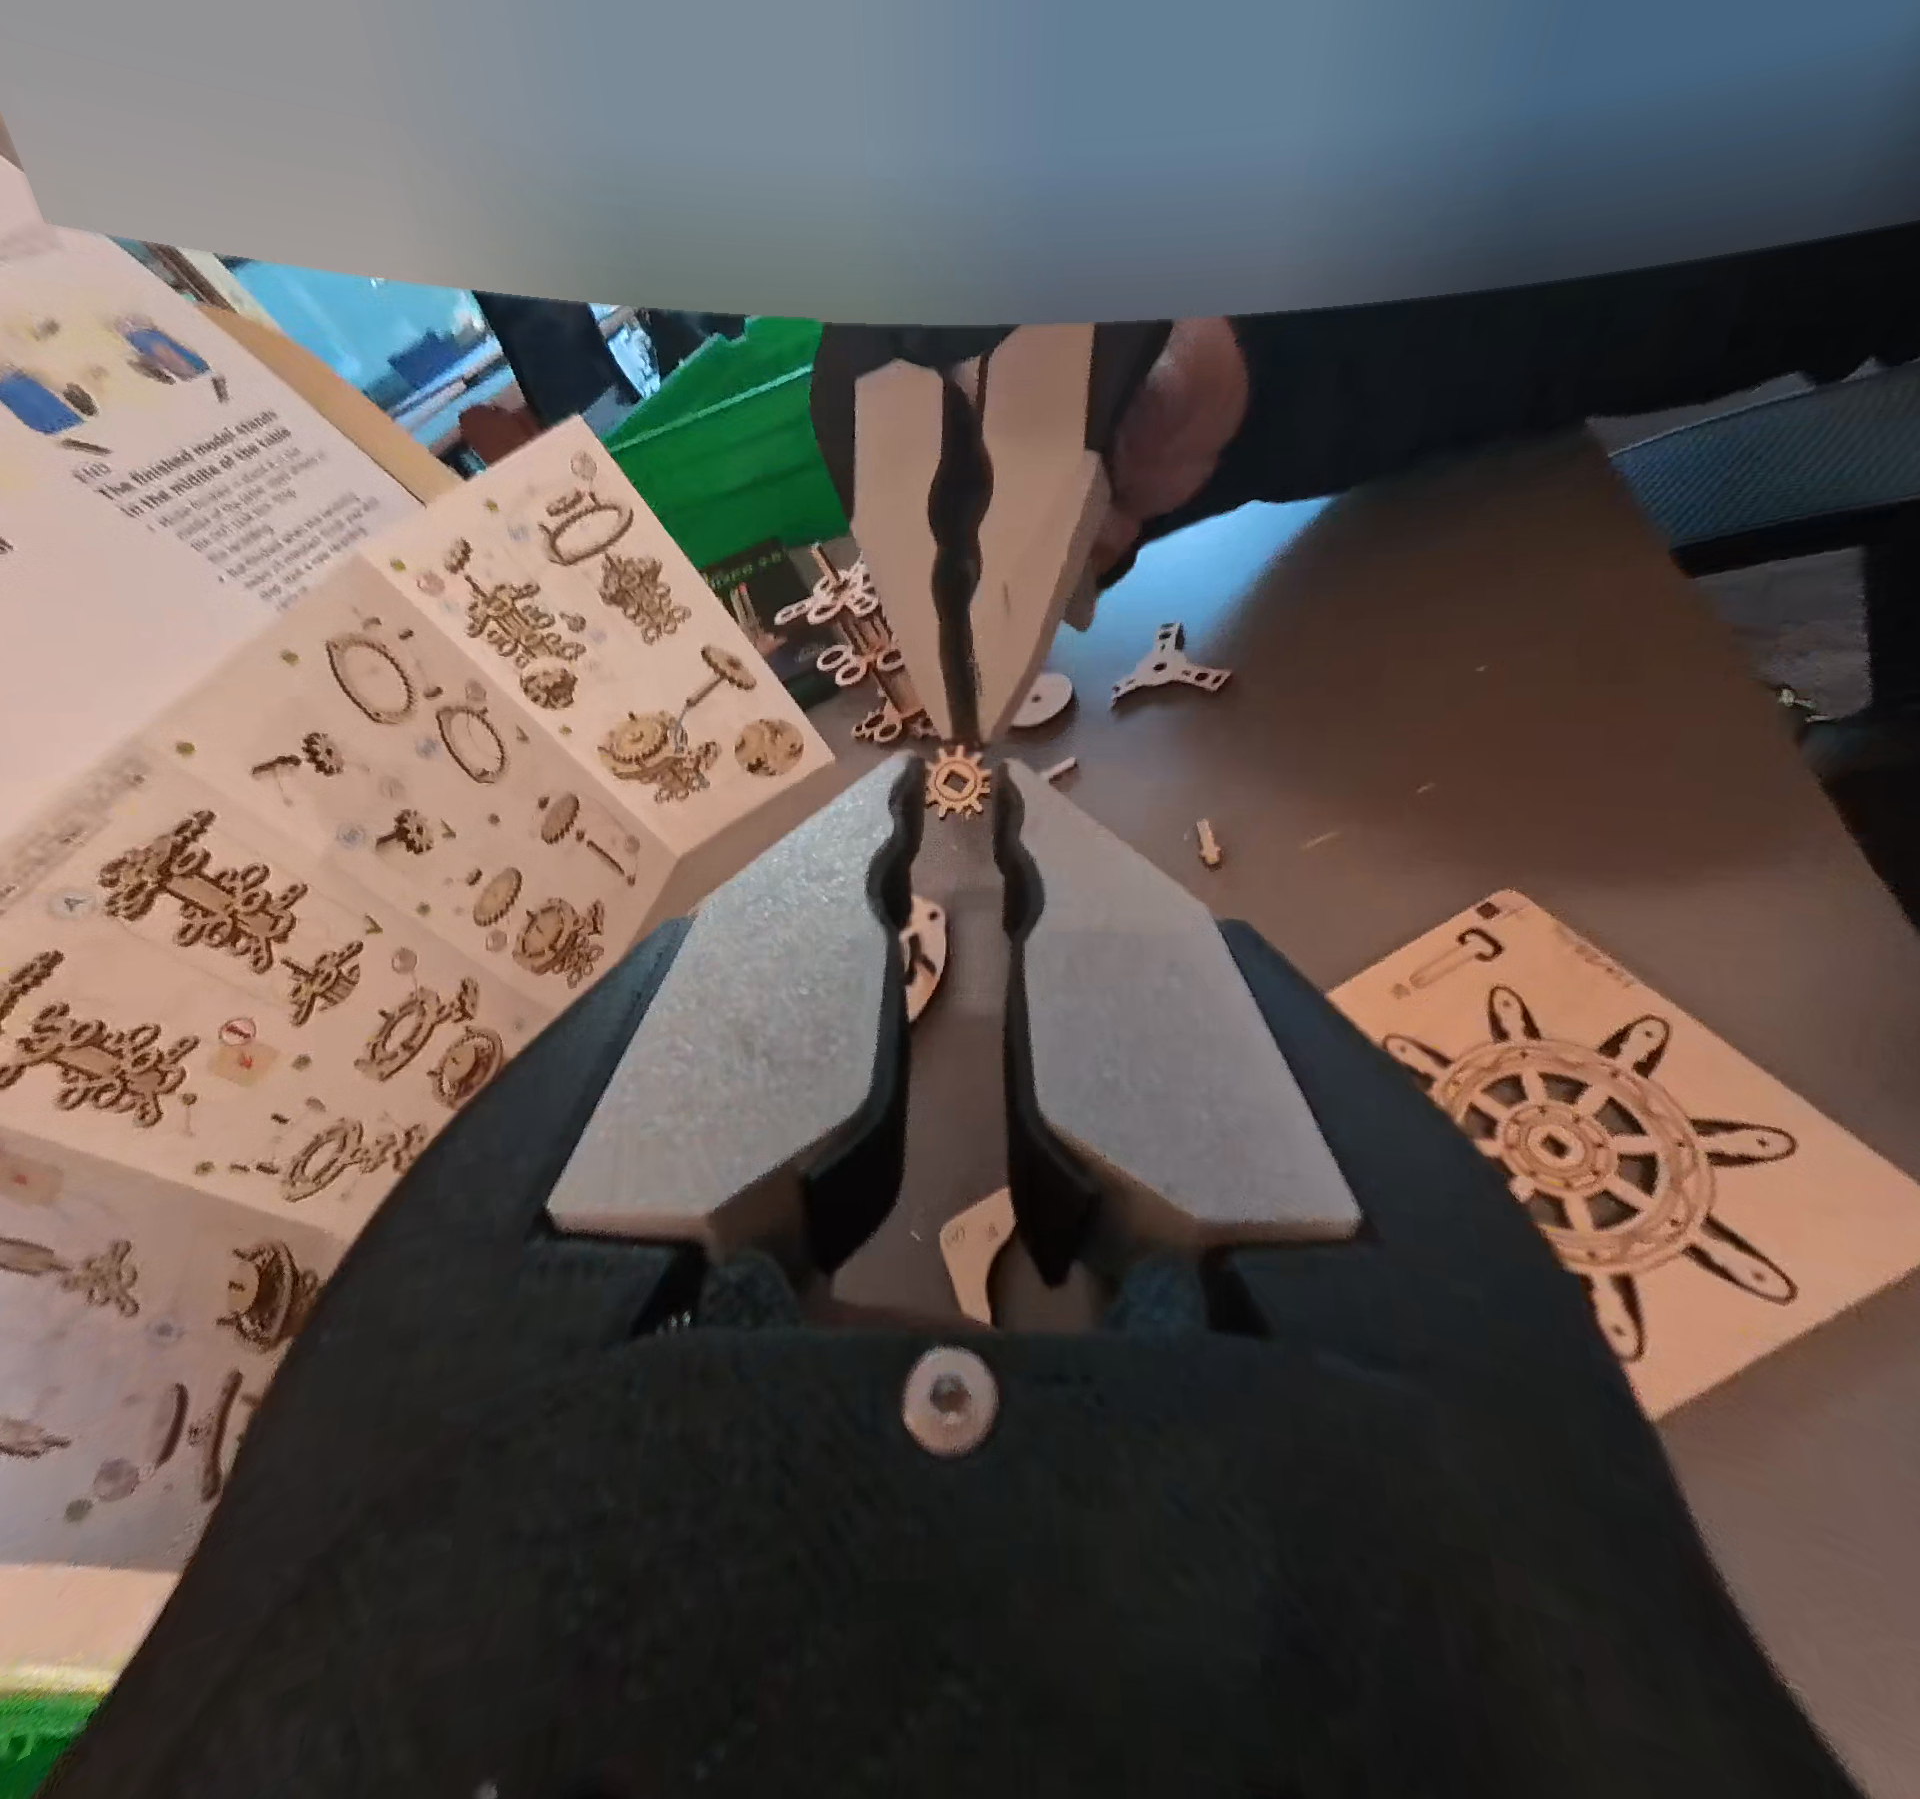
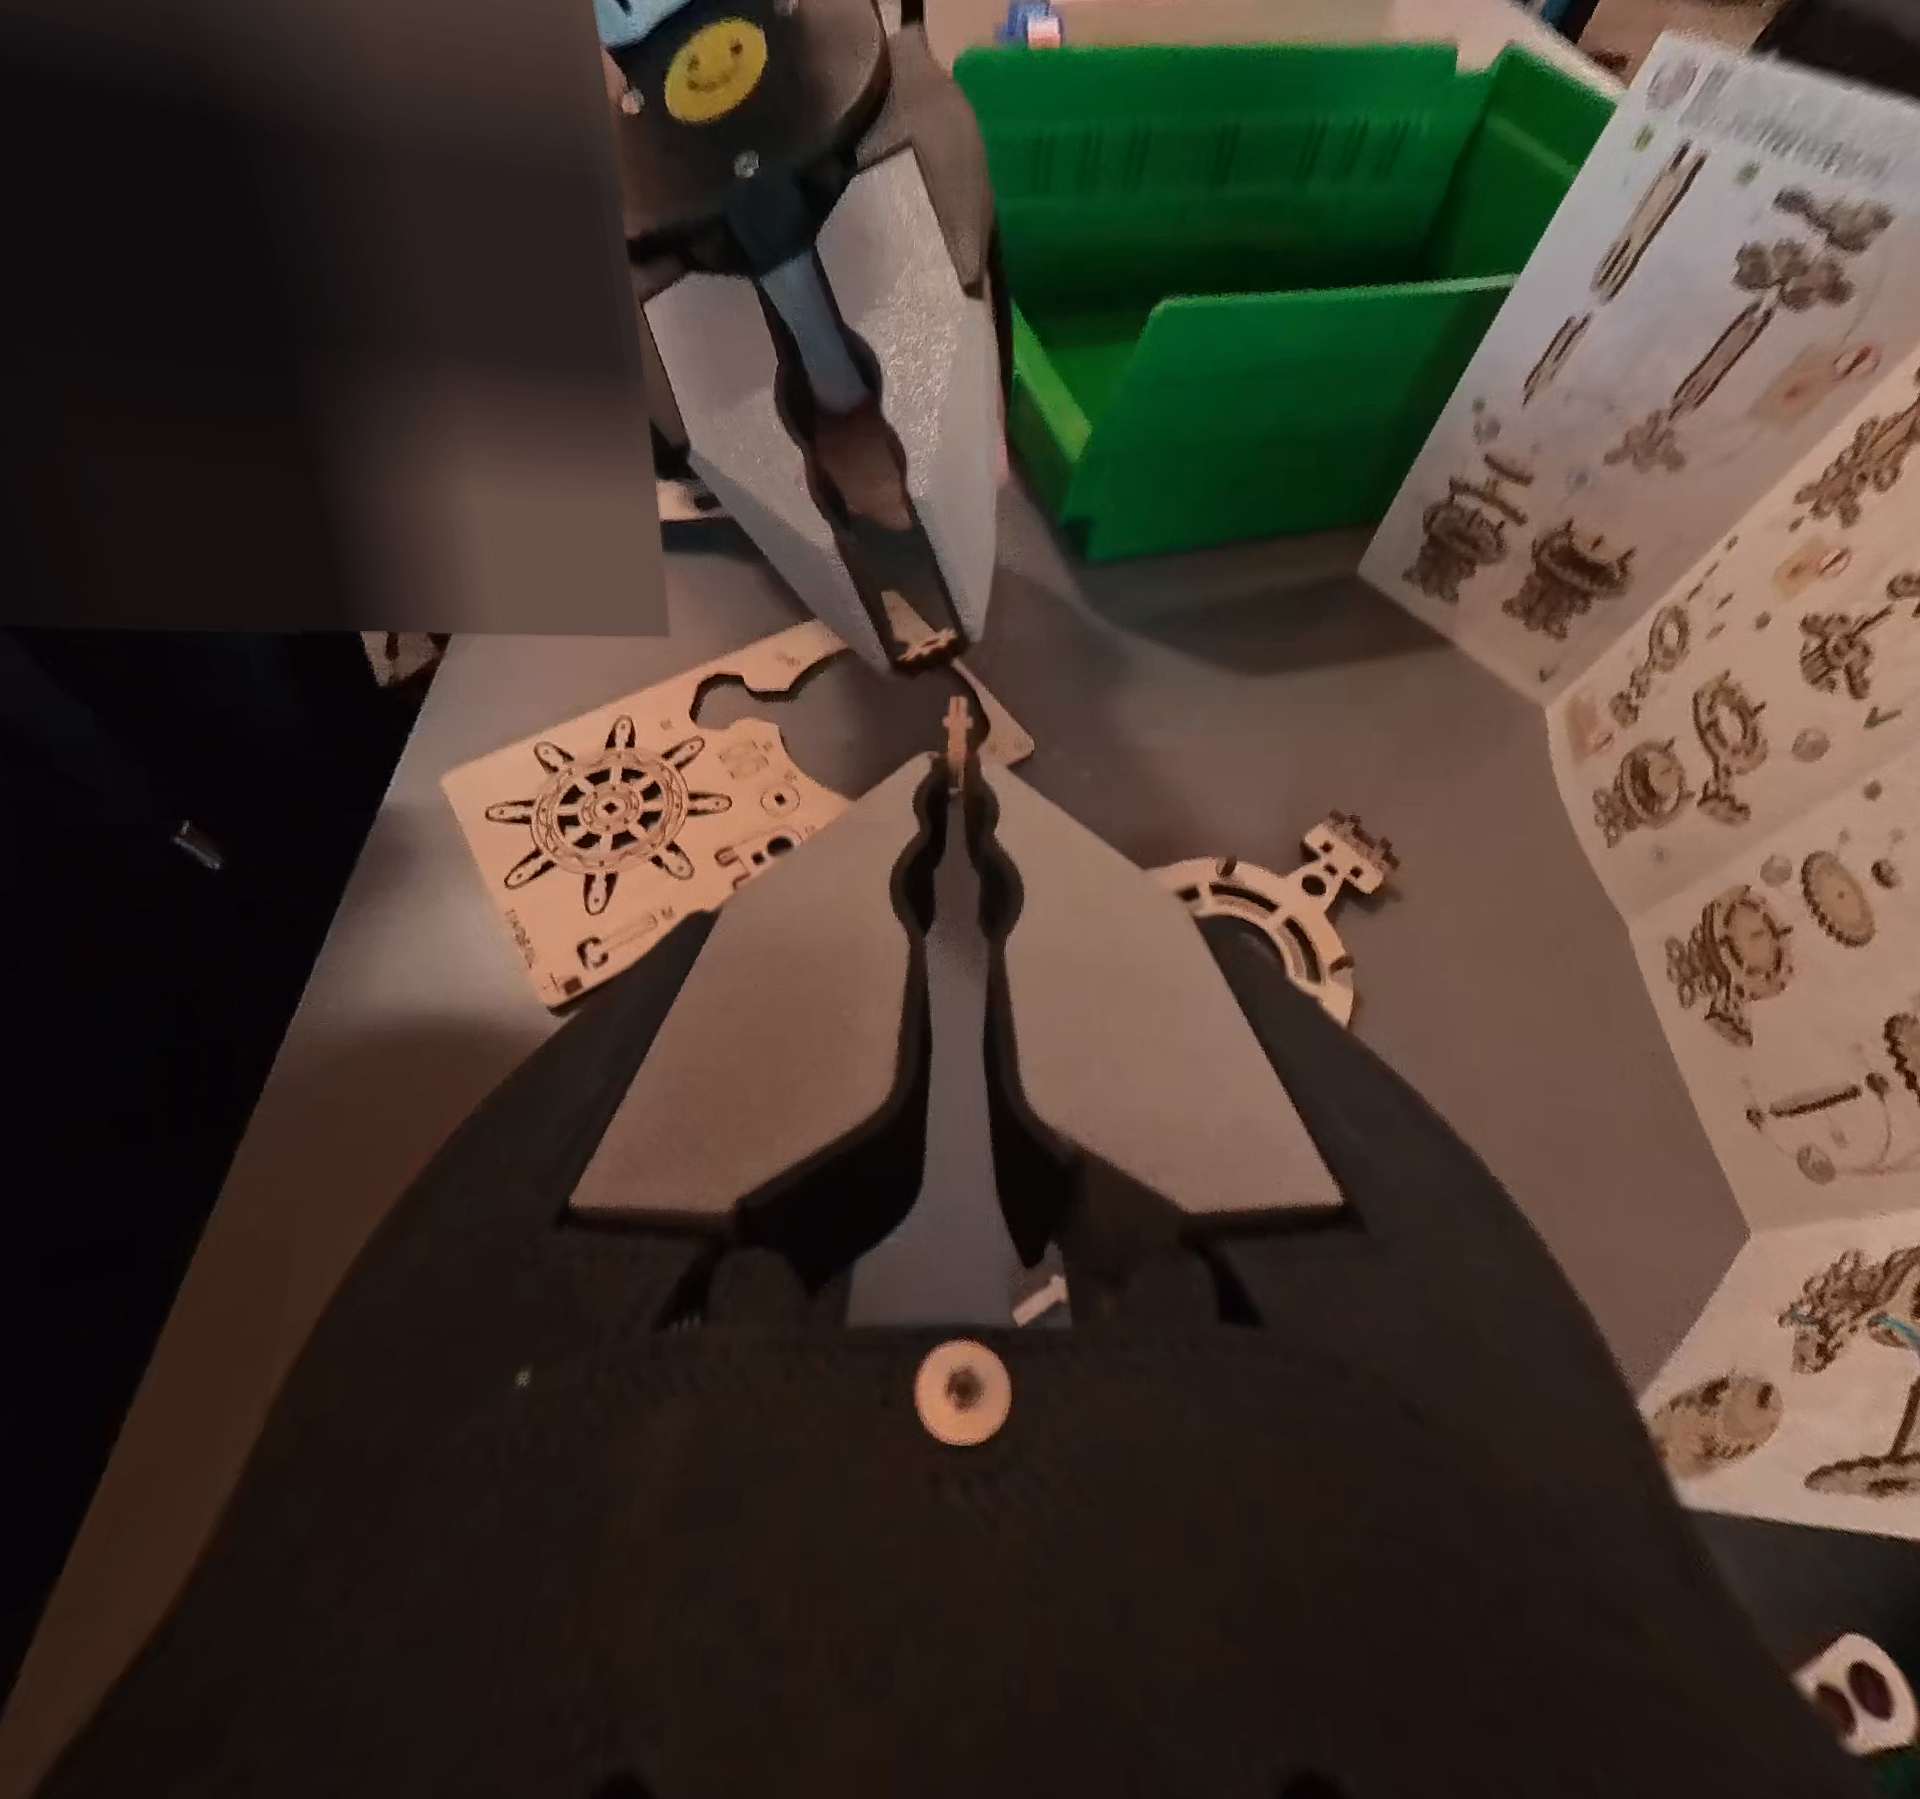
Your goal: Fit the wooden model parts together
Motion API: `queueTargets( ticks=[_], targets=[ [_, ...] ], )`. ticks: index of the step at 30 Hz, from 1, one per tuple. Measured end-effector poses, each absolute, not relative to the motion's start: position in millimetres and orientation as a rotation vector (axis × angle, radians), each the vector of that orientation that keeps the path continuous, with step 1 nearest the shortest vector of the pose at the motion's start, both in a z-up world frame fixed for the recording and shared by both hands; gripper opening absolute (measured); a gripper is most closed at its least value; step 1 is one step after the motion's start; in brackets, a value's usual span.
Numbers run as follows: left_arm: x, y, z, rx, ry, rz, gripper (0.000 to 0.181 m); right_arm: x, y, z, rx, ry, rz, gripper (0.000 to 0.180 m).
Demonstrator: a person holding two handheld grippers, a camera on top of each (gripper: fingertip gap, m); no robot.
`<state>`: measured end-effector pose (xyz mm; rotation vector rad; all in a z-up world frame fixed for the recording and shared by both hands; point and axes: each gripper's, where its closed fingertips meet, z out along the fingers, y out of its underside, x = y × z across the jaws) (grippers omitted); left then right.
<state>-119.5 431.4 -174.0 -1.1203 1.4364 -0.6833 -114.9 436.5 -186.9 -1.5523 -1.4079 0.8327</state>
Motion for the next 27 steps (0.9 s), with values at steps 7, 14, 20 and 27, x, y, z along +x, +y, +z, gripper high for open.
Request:
queueTargets(
  ticks=[7, 14, 20, 27],
  targets=[
    [-124, 435, -148, -1.154, 1.270, -0.895, 0.008, -124, 439, -163, -1.436, -1.315, 0.729, 0.000],
    [-125, 433, -140, -1.154, 1.223, -0.950, 0.008, -126, 446, -156, -1.365, -1.284, 0.430, 0.000],
    [-127, 435, -136, -1.149, 1.199, -0.948, 0.008, -124, 448, -152, -1.341, -1.254, 0.381, 0.000],
    [-129, 436, -131, -1.158, 1.162, -1.005, 0.009, -121, 449, -146, -1.282, -1.235, 0.282, 0.000]
  ],
)
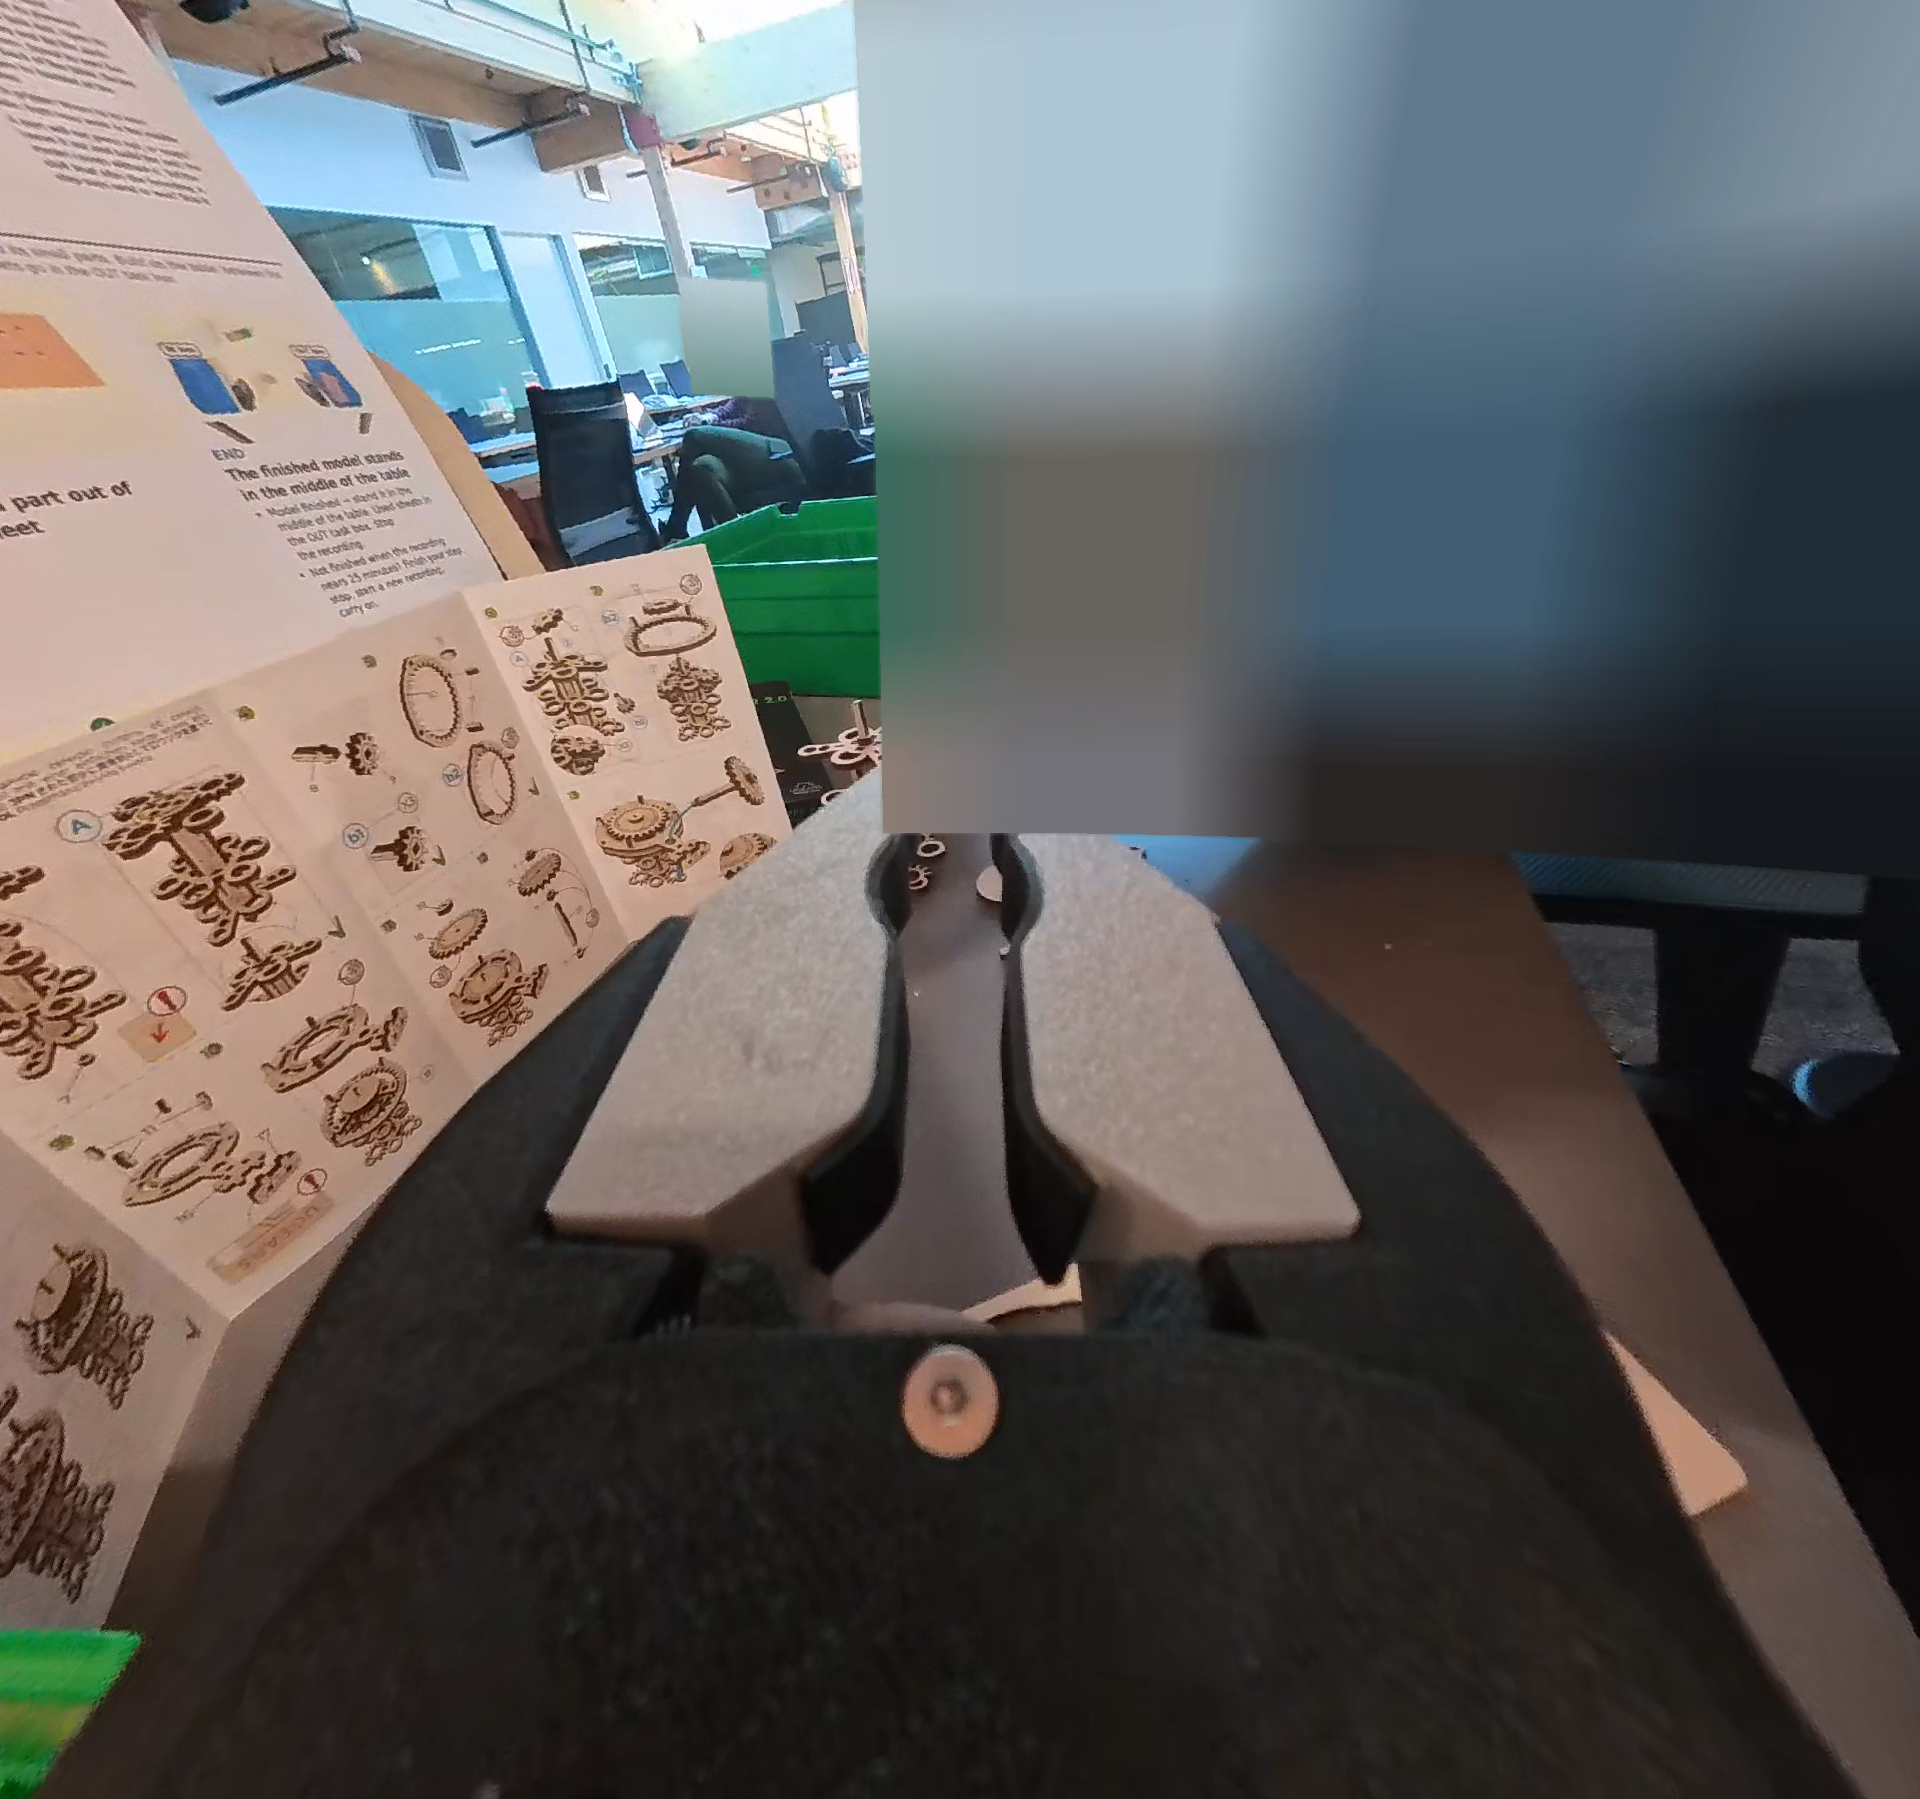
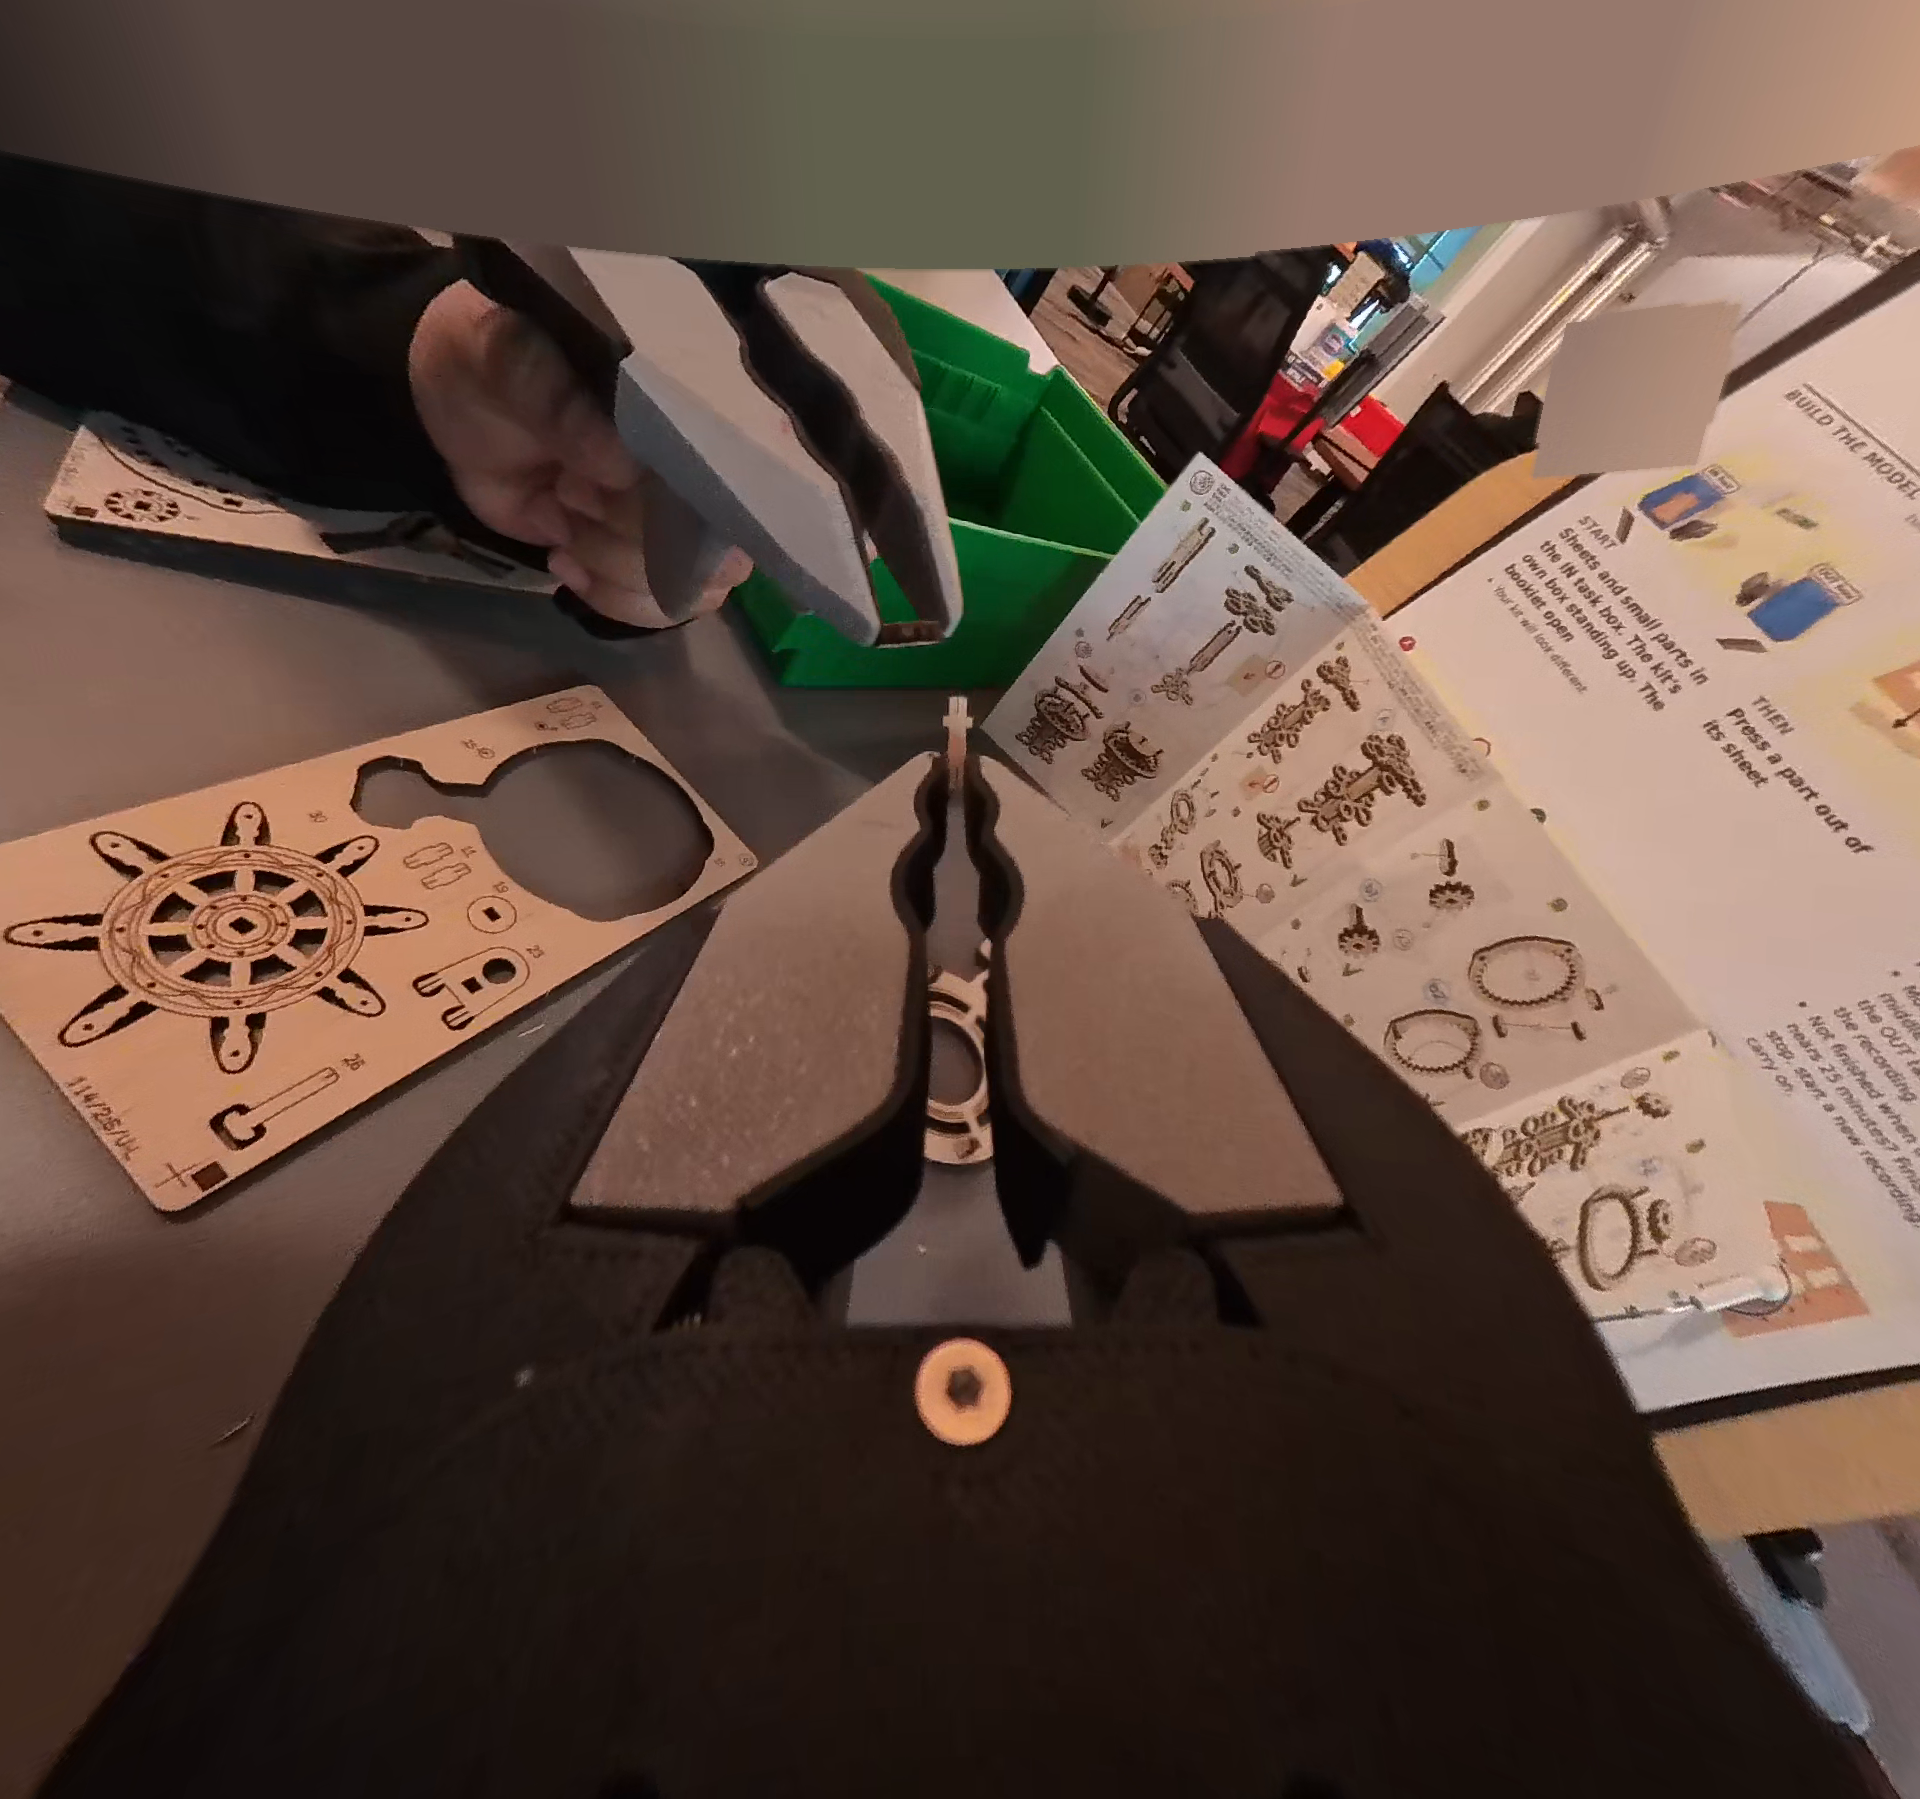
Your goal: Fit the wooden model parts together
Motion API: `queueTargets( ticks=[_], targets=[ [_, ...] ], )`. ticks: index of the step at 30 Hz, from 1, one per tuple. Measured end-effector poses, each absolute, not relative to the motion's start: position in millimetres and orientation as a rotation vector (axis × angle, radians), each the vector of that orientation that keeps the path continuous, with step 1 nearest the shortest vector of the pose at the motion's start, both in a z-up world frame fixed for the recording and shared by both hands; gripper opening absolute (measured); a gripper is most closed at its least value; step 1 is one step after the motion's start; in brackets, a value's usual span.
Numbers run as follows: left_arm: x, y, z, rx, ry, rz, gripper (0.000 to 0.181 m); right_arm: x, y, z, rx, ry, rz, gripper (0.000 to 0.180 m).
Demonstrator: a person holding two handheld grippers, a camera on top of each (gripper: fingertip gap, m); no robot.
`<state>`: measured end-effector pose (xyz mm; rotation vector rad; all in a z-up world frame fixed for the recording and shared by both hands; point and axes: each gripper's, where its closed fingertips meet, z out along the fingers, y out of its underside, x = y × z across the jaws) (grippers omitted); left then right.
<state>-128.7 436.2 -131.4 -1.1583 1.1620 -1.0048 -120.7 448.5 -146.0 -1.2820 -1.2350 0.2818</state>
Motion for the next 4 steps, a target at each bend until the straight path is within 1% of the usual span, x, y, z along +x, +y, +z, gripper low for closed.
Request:
queueTargets(
  ticks=[4],
  targets=[
    [-126.1, 431.0, -130.8, -1.143, 1.173, -0.997, 0.008, -124.0, 443.6, -143.7, -1.259, -1.233, 0.336, 0.000]
  ],
)
